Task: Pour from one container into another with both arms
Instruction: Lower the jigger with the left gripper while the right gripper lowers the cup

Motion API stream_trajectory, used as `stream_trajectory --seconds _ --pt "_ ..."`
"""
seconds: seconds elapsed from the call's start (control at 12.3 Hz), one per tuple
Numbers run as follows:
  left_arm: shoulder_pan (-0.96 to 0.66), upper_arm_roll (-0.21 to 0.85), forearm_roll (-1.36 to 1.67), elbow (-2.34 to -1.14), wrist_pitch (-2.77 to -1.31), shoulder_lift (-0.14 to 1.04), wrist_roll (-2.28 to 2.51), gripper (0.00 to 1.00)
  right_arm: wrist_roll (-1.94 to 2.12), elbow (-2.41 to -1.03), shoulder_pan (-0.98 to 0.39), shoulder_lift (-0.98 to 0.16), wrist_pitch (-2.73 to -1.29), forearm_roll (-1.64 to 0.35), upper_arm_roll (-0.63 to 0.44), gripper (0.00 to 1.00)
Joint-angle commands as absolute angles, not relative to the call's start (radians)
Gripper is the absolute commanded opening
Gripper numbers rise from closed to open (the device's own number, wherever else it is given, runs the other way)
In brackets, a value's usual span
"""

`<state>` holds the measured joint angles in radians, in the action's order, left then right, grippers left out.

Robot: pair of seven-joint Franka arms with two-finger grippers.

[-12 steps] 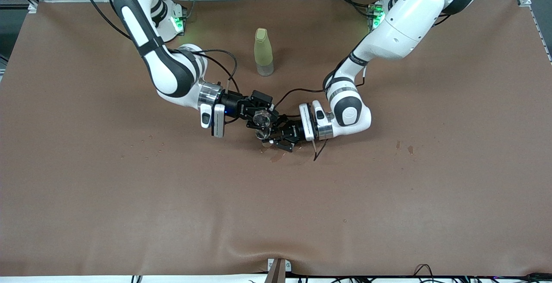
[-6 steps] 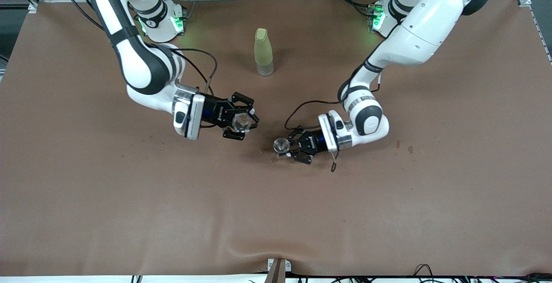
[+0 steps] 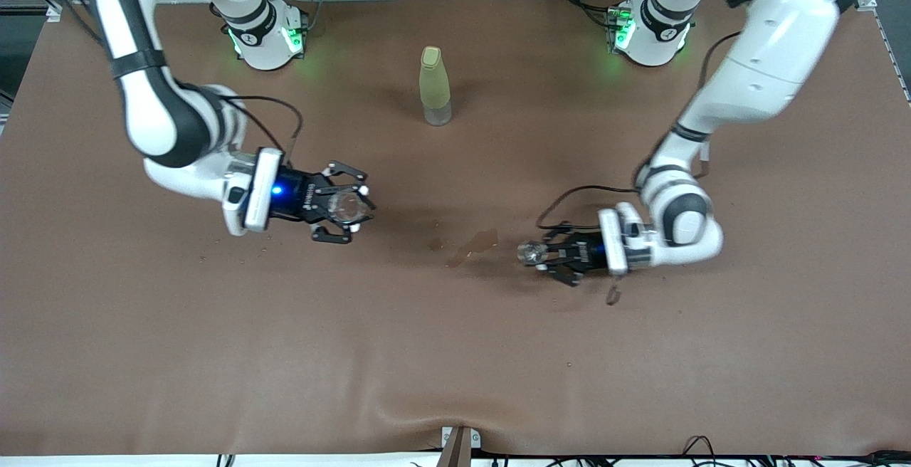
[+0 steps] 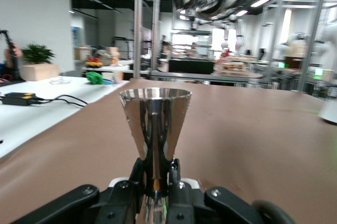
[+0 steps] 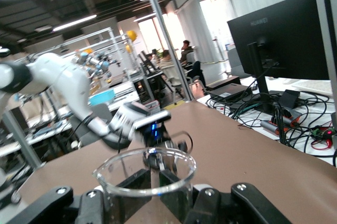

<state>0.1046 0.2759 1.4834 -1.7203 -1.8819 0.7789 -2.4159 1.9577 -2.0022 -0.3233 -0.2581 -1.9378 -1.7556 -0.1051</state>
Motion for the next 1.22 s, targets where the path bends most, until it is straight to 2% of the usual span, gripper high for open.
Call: stream_trajectory --seconds 0.0,0.32,0.73,1.14 --pt "0.256 0.287 1.343 -1.747 -1.748 0.755 -2.398 0.00 2.023 -2.028 -0.284 -0.239 -1.766 -1.630 -0.202 0.00" --pt "0.441 0.278 1.169 -1.704 -1.640 0.793 -2.393 0.00 2.115 -2.022 -0.226 -0.247 -1.564 -1.461 -0.334 0.00" --pt "0.627 0.270 0.936 -1.527 -1.476 0.965 -2.395 0.00 2.282 -2.022 -0.080 -0.281 -1.447 -1.310 -0.342 0.00" --pt "0.669 0.261 0.870 -1.528 -1.471 0.973 -2.414 0.00 2.498 -2.022 0.035 -0.369 -1.387 -1.206 -0.345 0.00"
